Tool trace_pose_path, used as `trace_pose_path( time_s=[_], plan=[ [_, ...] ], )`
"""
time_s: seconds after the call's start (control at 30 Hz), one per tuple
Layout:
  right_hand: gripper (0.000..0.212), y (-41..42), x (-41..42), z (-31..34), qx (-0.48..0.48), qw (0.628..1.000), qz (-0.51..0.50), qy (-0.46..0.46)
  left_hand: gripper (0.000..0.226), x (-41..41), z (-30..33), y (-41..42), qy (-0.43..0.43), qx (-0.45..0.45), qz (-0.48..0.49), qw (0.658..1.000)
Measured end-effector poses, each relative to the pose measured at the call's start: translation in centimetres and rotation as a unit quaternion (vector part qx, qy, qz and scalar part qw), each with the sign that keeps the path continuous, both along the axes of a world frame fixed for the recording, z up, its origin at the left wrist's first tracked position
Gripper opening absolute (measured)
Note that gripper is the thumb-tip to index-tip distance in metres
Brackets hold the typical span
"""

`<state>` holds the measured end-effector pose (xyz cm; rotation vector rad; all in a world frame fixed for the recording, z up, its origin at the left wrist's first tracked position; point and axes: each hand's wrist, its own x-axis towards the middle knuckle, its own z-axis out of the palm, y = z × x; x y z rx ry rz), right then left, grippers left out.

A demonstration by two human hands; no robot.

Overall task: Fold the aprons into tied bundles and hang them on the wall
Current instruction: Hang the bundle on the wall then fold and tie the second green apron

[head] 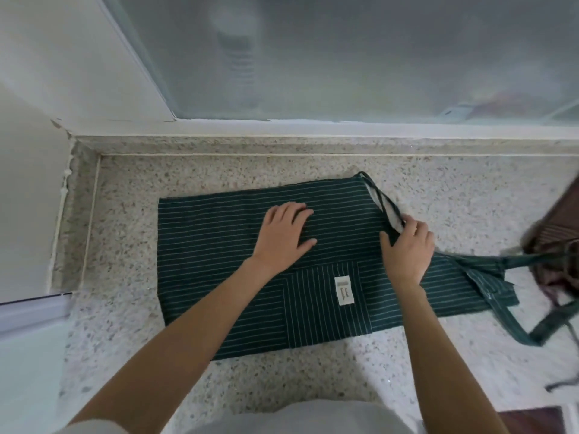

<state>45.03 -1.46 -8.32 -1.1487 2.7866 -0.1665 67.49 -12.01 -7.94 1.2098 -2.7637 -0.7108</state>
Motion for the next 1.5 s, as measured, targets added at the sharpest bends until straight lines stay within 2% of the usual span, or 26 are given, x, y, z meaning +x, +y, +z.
trace_pose_path(
  time_s=[0.13, 0.23, 0.33, 0.47, 0.53, 0.67, 0.73, 0.83, 0.9, 1.0, 1.1, 1.17, 1.23, 1.37, 1.5],
  plan=[
    [0.046, 4.4, -1.1, 0.2, 0.028, 0.996, -0.068, -0.046, 0.088, -5.0, -0.6, 3.1, -0.108, 0.058, -0.058, 0.991],
    [0.03, 5.4, -1.7, 0.4, 0.029, 0.997, -0.025, -0.066, 0.101, -6.1, -1.6, 4.2, -0.164, 0.067, -0.077, 0.981],
    [0.016, 4.8, -2.9, 0.6, 0.048, 0.996, 0.02, -0.07, 0.105, -5.4, -2.0, 4.3, -0.184, 0.055, -0.08, 0.978],
    [0.016, 3.3, -7.4, 2.1, -0.047, 0.993, -0.038, -0.102, 0.106, -4.8, -1.6, 4.8, -0.187, 0.058, -0.072, 0.978],
    [0.015, 2.9, -10.2, 3.3, -0.082, 0.992, -0.024, -0.088, 0.106, -4.8, -1.4, 5.3, -0.19, 0.064, -0.056, 0.978],
    [0.03, 3.3, -13.6, 4.2, -0.106, 0.982, 0.095, -0.124, 0.093, -7.1, -0.1, 7.2, -0.167, 0.051, -0.04, 0.984],
    [0.038, 4.5, -14.5, 3.8, -0.103, 0.974, 0.14, -0.142, 0.071, -9.5, 0.5, 9.0, -0.093, 0.031, -0.048, 0.994],
    [0.034, 8.5, -14.7, 3.4, -0.093, 0.972, 0.155, -0.15, 0.048, -13.6, 0.7, 11.8, -0.015, 0.031, -0.053, 0.998],
    [0.031, 11.9, -14.1, 2.8, -0.089, 0.978, 0.162, -0.094, 0.047, -15.6, 0.4, 13.3, -0.018, 0.029, -0.061, 0.998],
    [0.041, 17.1, -14.5, 1.7, -0.003, 0.99, 0.14, -0.021, 0.06, -18.6, -0.2, 15.6, -0.066, 0.022, -0.065, 0.995],
    [0.027, 18.8, -16.2, 1.1, -0.01, 0.988, 0.157, -0.012, 0.075, -19.2, -0.4, 16.7, -0.118, 0.023, -0.067, 0.99],
    [0.018, 18.1, -18.1, 1.5, -0.026, 0.981, 0.185, -0.054, 0.078, -19.1, -0.6, 17.2, -0.129, 0.021, -0.067, 0.989],
    [0.028, 16.5, -19.8, 1.6, 0.032, 0.976, 0.188, -0.105, 0.075, -18.8, -0.5, 17.5, -0.116, 0.035, -0.08, 0.989],
    [0.026, 14.4, -21.7, 1.9, 0.127, 0.965, 0.211, -0.087, 0.059, -18.5, 0.1, 19.0, -0.109, 0.023, -0.116, 0.987],
    [0.023, 13.9, -22.3, 1.5, 0.14, 0.958, 0.241, -0.069, 0.039, -18.4, -0.2, 21.3, -0.101, 0.039, -0.118, 0.987]
  ],
)
